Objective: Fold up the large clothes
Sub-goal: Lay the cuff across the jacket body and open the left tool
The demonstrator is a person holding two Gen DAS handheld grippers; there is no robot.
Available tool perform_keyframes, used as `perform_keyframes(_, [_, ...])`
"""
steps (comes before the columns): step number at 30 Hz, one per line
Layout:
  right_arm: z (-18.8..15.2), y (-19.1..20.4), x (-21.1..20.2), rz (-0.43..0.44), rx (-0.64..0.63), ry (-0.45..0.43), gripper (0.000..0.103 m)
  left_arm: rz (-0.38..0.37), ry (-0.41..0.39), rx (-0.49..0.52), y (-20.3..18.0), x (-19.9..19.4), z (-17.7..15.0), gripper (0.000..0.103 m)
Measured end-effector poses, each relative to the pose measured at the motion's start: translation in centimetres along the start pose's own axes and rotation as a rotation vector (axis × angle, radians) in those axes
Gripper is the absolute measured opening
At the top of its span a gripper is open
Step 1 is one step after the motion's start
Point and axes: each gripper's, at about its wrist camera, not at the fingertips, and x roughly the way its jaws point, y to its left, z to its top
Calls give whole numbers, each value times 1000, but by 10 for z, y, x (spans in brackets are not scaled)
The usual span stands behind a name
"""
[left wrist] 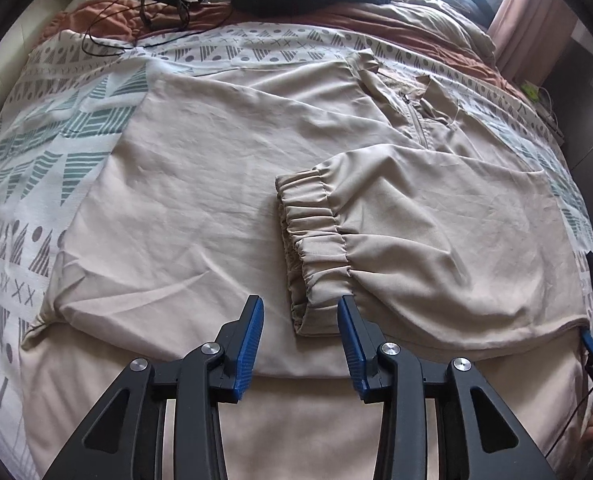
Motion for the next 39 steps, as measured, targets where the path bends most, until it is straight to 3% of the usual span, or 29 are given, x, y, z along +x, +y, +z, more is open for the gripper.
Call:
perform_keyframes(2, [-5, 9, -6, 2, -25, 0, 55, 2, -19, -7, 6, -13, -4, 52])
perform_keyframes(4, [-11, 17, -12, -7, -54, -8, 67, 4, -52, -17, 12, -29, -8, 73])
perform_keyframes(8, [-22, 24, -30, -11, -98, -58, 88, -29, -103, -28, 27, -66, -19, 76])
perform_keyframes(16, [-53, 33, -79, -72, -164, -134, 92, -62, -196, -17, 57, -135, -57, 88])
perform_keyframes(27, [-113, 63, -145, -136, -302, -155, 94, -105, -241, -88, 113, -184, -116, 88])
perform_keyframes(39, [-167, 56, -201, -155, -344, -141, 94, -129, -262, -158, 159, -229, -191, 88])
